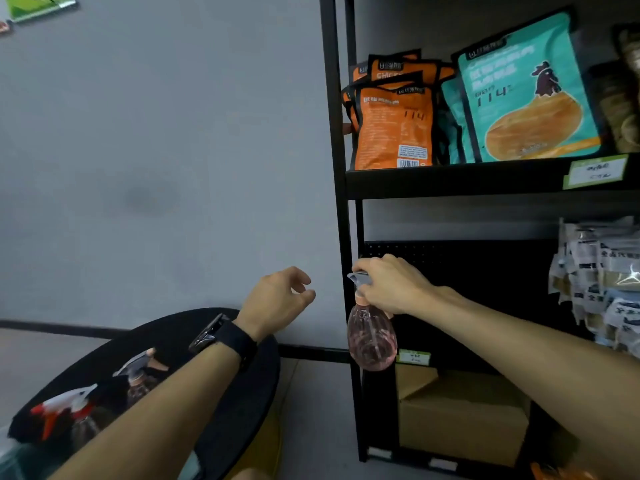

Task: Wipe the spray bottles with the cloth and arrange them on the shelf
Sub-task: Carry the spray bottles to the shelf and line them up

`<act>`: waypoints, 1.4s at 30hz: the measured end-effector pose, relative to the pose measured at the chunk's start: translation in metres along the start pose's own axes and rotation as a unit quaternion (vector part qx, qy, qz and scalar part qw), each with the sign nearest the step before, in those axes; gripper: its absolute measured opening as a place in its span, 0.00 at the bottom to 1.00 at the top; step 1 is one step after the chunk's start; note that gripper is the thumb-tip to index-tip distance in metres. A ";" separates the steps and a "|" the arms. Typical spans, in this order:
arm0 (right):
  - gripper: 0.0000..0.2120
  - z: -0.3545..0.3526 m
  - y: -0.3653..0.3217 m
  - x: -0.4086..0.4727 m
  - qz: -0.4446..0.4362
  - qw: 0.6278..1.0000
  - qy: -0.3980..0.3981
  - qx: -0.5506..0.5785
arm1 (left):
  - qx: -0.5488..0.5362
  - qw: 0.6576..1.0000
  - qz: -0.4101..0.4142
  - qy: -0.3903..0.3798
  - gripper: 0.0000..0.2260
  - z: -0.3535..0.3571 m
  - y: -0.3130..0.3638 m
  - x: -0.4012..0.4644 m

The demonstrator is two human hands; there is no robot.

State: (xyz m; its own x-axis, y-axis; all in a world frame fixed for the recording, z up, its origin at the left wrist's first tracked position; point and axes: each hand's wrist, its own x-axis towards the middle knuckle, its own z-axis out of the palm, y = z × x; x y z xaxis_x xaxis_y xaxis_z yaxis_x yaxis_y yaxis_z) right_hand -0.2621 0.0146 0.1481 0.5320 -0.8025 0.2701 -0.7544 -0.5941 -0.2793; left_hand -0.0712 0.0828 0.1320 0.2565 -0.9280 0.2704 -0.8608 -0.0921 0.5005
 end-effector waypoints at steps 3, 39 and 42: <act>0.15 0.003 0.013 0.005 0.015 1.000 -0.001 -0.008 | 0.002 1.000 0.007 -0.002 0.09 0.008 0.003 0.009; 0.18 0.088 0.092 0.084 0.082 0.996 0.012 0.008 | -0.012 0.995 0.031 -0.090 0.10 0.093 -0.022 0.082; 0.17 0.091 0.093 0.087 0.084 0.996 0.013 0.012 | -0.012 0.995 0.025 -0.095 0.10 0.094 -0.024 0.084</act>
State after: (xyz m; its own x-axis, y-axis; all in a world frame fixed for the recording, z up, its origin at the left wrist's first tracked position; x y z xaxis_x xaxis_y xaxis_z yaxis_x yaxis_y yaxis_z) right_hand -0.2509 -0.1150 0.0617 0.3887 -0.8892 0.2414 -0.8221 -0.4530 -0.3450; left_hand -0.0700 -0.0268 0.0652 0.1247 -0.9827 0.1366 -0.8590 -0.0380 0.5105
